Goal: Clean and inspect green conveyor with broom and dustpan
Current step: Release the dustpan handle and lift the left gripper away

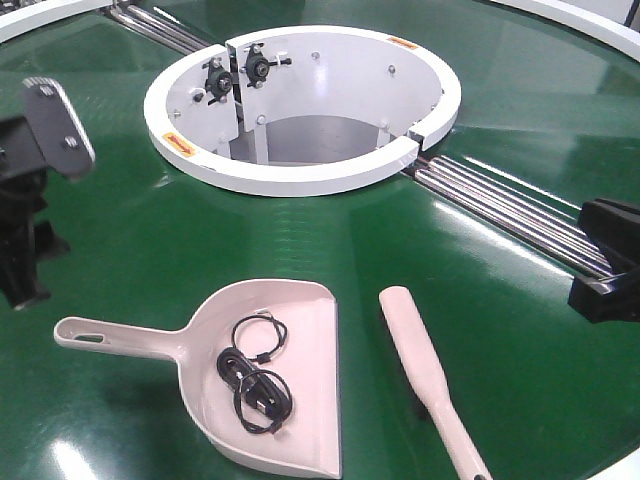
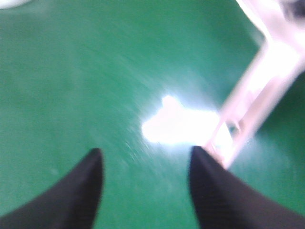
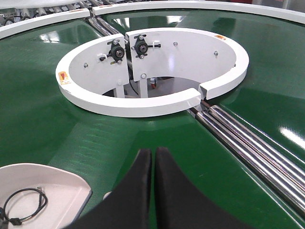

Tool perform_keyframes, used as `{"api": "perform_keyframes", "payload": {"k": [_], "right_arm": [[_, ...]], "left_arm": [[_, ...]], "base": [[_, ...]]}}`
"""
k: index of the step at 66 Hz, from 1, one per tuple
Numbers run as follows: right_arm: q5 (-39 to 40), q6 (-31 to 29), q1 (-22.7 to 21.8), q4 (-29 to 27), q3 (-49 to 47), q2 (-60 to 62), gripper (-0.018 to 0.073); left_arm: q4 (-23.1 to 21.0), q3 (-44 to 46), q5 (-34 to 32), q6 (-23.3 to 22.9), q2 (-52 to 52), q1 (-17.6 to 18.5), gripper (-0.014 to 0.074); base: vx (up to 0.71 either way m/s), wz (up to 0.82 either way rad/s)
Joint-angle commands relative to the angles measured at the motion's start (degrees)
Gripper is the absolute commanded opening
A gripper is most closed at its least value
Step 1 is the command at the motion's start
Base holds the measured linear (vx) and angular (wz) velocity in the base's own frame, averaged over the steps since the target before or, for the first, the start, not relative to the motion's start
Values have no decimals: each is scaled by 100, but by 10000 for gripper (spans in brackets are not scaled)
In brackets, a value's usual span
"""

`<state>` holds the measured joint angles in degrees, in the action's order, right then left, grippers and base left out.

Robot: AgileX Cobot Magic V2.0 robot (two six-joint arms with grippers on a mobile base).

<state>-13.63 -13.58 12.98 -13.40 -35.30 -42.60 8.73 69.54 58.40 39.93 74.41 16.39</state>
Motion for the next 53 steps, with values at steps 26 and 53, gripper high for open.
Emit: {"api": "perform_keyframes", "payload": {"k": [26, 53], "right_arm": [[722, -327, 9, 9, 638, 954, -6], [877, -322, 9, 2, 1440, 1327, -6]], "left_arm": [[-1982, -1227, -2581, -1500, -2093, 41, -24], [-2929, -3849, -4267, -1500, -4382, 41, -23]], "base": [[0, 0], [0, 0]]}}
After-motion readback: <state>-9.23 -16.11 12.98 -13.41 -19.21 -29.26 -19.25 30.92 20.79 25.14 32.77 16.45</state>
